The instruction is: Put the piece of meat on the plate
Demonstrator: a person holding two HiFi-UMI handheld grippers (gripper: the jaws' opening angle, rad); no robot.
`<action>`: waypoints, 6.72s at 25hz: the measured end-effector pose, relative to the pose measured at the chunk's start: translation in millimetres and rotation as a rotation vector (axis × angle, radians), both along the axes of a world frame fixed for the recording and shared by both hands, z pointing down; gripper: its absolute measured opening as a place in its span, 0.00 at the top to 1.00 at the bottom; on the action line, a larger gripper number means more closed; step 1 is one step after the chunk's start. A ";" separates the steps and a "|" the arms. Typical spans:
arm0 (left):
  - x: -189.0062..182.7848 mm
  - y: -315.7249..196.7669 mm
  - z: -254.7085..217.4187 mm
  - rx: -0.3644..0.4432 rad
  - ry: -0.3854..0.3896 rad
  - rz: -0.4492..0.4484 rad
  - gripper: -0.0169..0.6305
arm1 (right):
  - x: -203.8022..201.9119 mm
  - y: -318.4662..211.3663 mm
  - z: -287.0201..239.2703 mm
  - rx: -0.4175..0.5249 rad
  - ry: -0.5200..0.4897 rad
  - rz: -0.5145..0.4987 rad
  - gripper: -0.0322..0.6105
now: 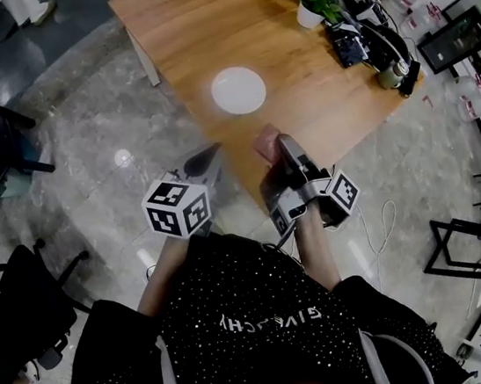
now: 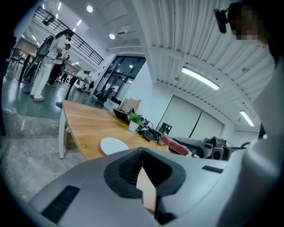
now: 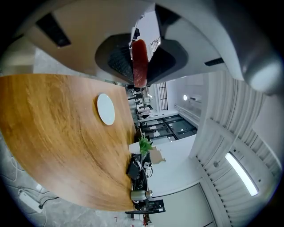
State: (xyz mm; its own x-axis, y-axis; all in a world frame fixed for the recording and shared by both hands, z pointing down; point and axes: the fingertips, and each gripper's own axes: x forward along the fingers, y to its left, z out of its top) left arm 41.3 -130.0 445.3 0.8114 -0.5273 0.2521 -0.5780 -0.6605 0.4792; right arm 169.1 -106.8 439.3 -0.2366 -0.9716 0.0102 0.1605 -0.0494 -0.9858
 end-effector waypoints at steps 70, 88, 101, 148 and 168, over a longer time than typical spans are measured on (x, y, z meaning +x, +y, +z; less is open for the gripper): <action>23.5 -231.7 73.5 -0.167 0.040 0.083 0.96 | 13.3 -239.7 155.1 -0.552 0.281 -0.145 0.79; 19.7 -220.1 63.1 -0.151 0.052 0.087 0.96 | 23.9 -217.5 149.4 -0.709 0.357 -0.078 0.57; 17.5 -201.1 46.5 -0.106 0.059 0.107 0.96 | 24.4 -205.5 122.5 -0.625 0.363 -0.023 0.57; 71.0 -171.1 -3.1 0.277 -0.109 0.292 0.96 | -0.2 -171.8 -9.9 0.042 1.739 -0.091 0.93; 62.2 -166.5 1.8 0.281 -0.129 0.274 0.96 | -4.7 -171.4 -6.6 0.047 1.724 -0.106 0.93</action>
